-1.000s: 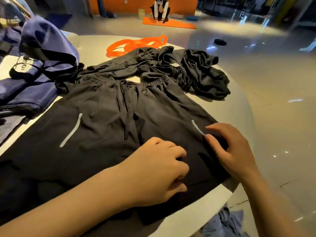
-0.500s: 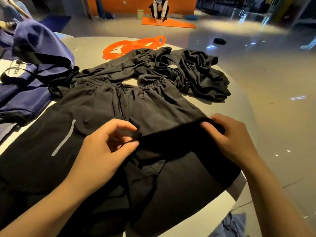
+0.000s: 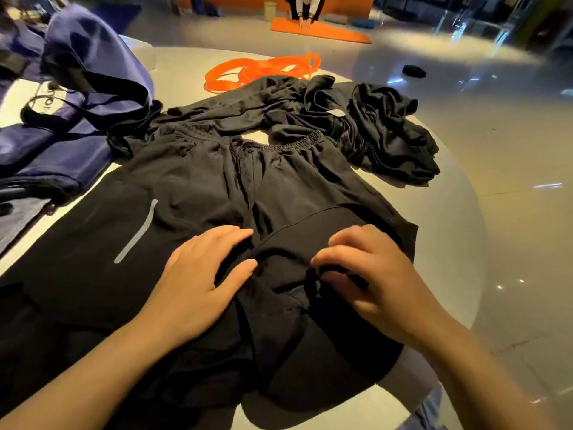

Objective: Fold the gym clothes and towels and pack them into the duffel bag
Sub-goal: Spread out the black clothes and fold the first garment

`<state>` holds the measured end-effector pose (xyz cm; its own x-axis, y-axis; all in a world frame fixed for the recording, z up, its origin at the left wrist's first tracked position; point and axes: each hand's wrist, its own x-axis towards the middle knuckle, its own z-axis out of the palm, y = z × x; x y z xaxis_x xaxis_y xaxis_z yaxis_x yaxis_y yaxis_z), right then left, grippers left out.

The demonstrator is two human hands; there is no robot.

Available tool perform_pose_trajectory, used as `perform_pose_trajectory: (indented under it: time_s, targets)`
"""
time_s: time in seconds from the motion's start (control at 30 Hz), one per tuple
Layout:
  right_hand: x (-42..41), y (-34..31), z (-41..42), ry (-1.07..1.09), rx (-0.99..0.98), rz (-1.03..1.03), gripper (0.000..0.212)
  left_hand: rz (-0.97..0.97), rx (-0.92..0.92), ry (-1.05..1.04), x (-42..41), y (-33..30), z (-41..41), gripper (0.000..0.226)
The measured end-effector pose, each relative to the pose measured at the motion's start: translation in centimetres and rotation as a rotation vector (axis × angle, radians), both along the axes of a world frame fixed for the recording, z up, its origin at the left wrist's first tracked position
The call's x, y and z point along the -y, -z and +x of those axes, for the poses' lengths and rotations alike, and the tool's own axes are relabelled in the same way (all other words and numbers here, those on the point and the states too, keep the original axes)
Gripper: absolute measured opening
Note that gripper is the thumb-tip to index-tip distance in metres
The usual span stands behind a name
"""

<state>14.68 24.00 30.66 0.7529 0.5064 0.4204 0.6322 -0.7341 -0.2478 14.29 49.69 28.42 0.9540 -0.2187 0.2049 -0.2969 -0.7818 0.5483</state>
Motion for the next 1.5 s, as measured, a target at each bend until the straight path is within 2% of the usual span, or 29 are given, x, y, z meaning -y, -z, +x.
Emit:
perform_pose_trajectory:
  time_s: [0.07, 0.13, 0.23, 0.3, 0.4, 0.47, 0.53, 0.73, 0.77, 0.83, 0.93, 1.0, 1.13, 1.23, 1.27, 1.37, 1.43, 1.5]
  targets:
    - [-0.9, 1.5, -1.3, -0.042, -0.042, -0.072, 0.022, 0.069, -0.034, 0.018, 0.1, 0.1, -0.1, 0.067]
    - [-1.5, 2.5, -1.4, -0.002, -0.011, -0.047, 0.017, 0.093, -0.055, 0.033, 0.0, 0.1, -0.1, 0.075]
    - [-0.8, 2.4, -1.4, 0.035, 0.041, 0.054, 0.026, 0.156, -0.086, 0.057, -0.5, 0.2, 0.1, 0.071]
    - [1.0, 2.0, -1.5, 0.053, 0.051, 0.083, 0.022, 0.212, -0.086, 0.081, -1.2, 0.3, 0.4, 0.068]
    - [5.3, 1.9, -1.7, 0.195, 0.078, 0.066, 0.011, 0.274, -0.060, 0.107, -2.2, 0.5, 0.9, 0.071]
    - [7.7, 2.3, -1.7, 0.352, 0.065, 0.009, 0.019, 0.295, -0.052, 0.115, -2.6, 0.7, 1.1, 0.074]
    - [8.7, 2.7, -2.0, 0.420, 0.036, -0.021, 0.025, 0.301, -0.043, 0.121, -2.6, 0.8, 1.1, 0.075]
    - [3.6, 0.3, -5.0, 0.195, -0.056, 0.274, 0.026, 0.295, -0.014, 0.115, -2.6, 1.1, 1.0, 0.073]
    - [2.2, 0.1, -5.4, 0.137, -0.077, 0.259, 0.026, 0.295, -0.013, 0.113, -2.6, 1.1, 1.0, 0.073]
    - [-0.2, 0.7, -5.6, 0.070, -0.091, 0.091, 0.032, 0.283, -0.015, 0.109, -2.5, 1.1, 1.0, 0.071]
    - [-0.7, 2.8, -4.9, 0.080, 0.009, -0.069, 0.023, 0.268, -0.030, 0.111, -2.6, 1.1, 1.1, 0.073]
    - [0.8, 3.0, -4.8, 0.099, 0.049, -0.065, 0.018, 0.269, -0.022, 0.114, -2.6, 1.0, 1.2, 0.078]
    - [4.9, 1.6, -6.0, 0.185, 0.023, -0.032, 0.046, 0.280, 0.003, 0.131, -2.5, 1.0, 1.2, 0.087]
    - [6.5, 1.8, -6.3, 0.237, 0.037, -0.064, 0.023, 0.306, 0.017, 0.167, -2.5, 0.9, 1.1, 0.083]
    - [6.7, 2.1, -6.1, 0.274, 0.052, -0.071, 0.022, 0.322, 0.020, 0.190, -2.6, 0.8, 1.1, 0.080]
    - [6.1, 2.1, -5.4, 0.358, 0.028, -0.156, 0.045, 0.359, 0.043, 0.251, -3.4, 0.8, 1.4, 0.073]
    - [4.9, 1.3, -5.6, 0.323, 0.031, -0.214, 0.051, 0.379, 0.094, 0.260, -3.8, 0.9, 1.7, 0.070]
    - [2.8, 0.8, -6.5, 0.230, 0.049, -0.172, 0.045, 0.407, 0.131, 0.263, -3.9, 1.1, 1.9, 0.068]
